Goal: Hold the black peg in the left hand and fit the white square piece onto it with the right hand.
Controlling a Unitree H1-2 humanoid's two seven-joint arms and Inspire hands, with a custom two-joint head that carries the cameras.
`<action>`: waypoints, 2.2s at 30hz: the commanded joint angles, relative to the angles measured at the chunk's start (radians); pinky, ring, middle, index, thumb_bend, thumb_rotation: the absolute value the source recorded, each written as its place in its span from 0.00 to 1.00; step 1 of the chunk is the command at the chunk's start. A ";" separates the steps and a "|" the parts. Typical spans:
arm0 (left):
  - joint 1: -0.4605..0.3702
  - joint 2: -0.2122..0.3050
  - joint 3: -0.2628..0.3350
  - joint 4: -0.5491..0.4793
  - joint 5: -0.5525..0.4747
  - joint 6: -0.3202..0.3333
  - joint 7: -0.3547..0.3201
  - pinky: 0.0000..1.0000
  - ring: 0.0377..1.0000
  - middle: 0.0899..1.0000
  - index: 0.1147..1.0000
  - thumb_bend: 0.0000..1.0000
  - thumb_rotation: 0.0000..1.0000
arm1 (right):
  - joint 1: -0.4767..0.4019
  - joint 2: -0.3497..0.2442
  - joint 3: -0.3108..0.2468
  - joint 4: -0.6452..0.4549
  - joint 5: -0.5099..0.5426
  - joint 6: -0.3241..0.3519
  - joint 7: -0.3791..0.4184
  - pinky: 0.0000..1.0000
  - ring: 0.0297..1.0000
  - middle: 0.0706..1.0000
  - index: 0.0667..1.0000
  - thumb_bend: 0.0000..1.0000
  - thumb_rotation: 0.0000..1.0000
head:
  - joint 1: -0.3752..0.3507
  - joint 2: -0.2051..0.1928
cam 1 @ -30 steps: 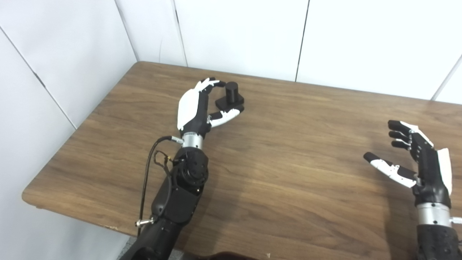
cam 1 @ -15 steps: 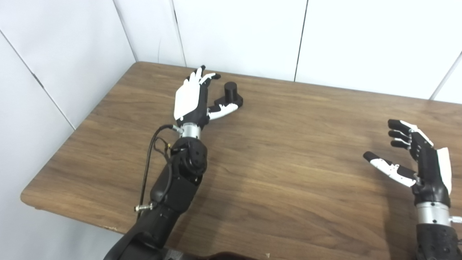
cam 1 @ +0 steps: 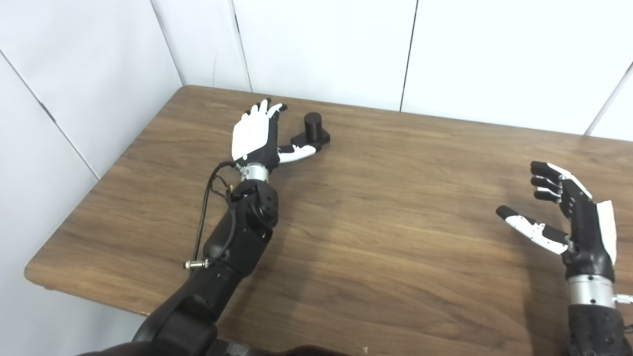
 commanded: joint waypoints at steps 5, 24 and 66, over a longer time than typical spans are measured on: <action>-0.108 0.043 -0.015 0.082 0.008 -0.010 0.032 1.00 1.00 1.00 0.83 1.00 0.52 | 0.027 -0.003 -0.003 -0.002 -0.017 -0.041 -0.016 0.68 0.74 0.76 0.74 0.73 0.23 | -0.004 0.004; -0.163 0.041 -0.044 0.265 -0.058 -0.093 0.055 1.00 1.00 1.00 0.63 0.96 0.47 | 0.041 0.008 -0.003 -0.030 -0.033 -0.014 -0.021 0.68 0.74 0.77 0.75 0.72 0.22 | -0.020 0.013; -0.270 0.010 -0.152 0.513 -0.139 -0.242 0.092 1.00 1.00 0.98 0.59 0.93 0.42 | 0.081 0.029 -0.020 -0.098 -0.051 0.023 -0.025 0.67 0.73 0.78 0.76 0.72 0.23 | -0.081 0.034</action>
